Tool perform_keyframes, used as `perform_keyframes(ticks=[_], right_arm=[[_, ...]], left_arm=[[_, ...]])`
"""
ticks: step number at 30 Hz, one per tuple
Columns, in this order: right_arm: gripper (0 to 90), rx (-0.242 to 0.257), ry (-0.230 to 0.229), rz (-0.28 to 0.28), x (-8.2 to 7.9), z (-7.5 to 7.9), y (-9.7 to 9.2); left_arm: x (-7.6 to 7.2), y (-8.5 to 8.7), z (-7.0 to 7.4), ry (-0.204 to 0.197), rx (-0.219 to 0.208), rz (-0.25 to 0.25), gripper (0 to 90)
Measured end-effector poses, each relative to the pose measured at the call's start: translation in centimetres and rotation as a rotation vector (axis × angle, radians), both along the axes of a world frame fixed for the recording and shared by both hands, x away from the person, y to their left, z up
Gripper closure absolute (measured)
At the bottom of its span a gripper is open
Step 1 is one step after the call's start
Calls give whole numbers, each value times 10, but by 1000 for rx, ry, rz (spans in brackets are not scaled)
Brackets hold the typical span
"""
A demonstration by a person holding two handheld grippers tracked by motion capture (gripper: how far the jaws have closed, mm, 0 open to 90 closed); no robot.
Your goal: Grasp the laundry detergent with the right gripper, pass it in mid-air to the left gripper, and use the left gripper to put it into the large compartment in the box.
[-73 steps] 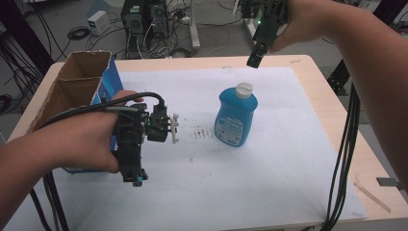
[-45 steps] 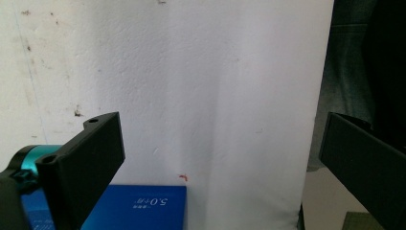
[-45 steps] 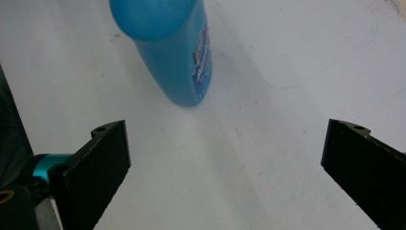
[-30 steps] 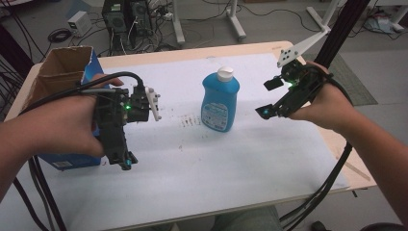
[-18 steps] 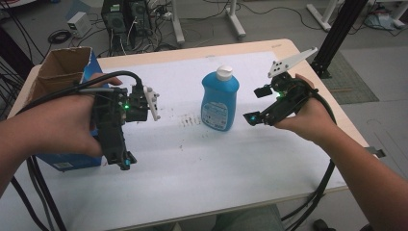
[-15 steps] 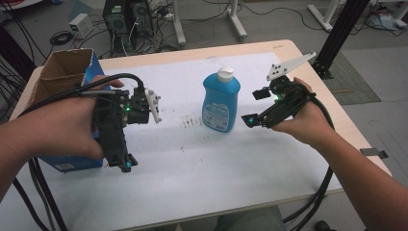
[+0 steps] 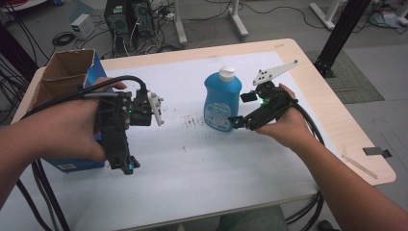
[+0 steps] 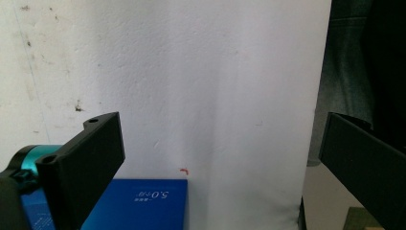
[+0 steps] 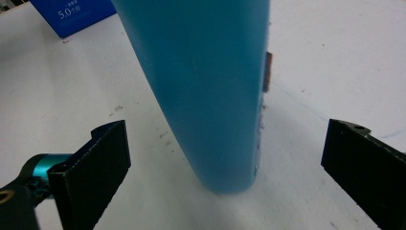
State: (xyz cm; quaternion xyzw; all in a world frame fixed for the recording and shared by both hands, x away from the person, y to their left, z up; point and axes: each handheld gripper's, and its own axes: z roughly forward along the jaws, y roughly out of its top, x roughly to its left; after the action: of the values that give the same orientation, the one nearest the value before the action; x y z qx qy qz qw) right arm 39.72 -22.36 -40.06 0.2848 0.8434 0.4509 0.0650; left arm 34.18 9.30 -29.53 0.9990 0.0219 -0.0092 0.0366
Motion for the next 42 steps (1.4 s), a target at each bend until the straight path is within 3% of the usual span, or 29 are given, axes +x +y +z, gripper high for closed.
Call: perform_keyframes(ticks=[5,19,28,37,39,42], right_arm=[[18,7,-6,-12,4,-5,6],[18,84,-34,-48,7,-11,18],[20,99,-44,-61,8,-15,24],[84,111,-68,-82,8,-15,26],[151,124,-72,-75,7,-15,26],[151,120,-76,-82,7,-15,26]], left_arm=[[-1,1,0,-5,6,4,17],[-3,2,1,-7,8,7,17],[-3,2,1,-10,9,7,17],[-1,2,0,-6,14,6,17],[-1,2,0,-5,16,4,17],[-1,2,0,-4,16,5,17]])
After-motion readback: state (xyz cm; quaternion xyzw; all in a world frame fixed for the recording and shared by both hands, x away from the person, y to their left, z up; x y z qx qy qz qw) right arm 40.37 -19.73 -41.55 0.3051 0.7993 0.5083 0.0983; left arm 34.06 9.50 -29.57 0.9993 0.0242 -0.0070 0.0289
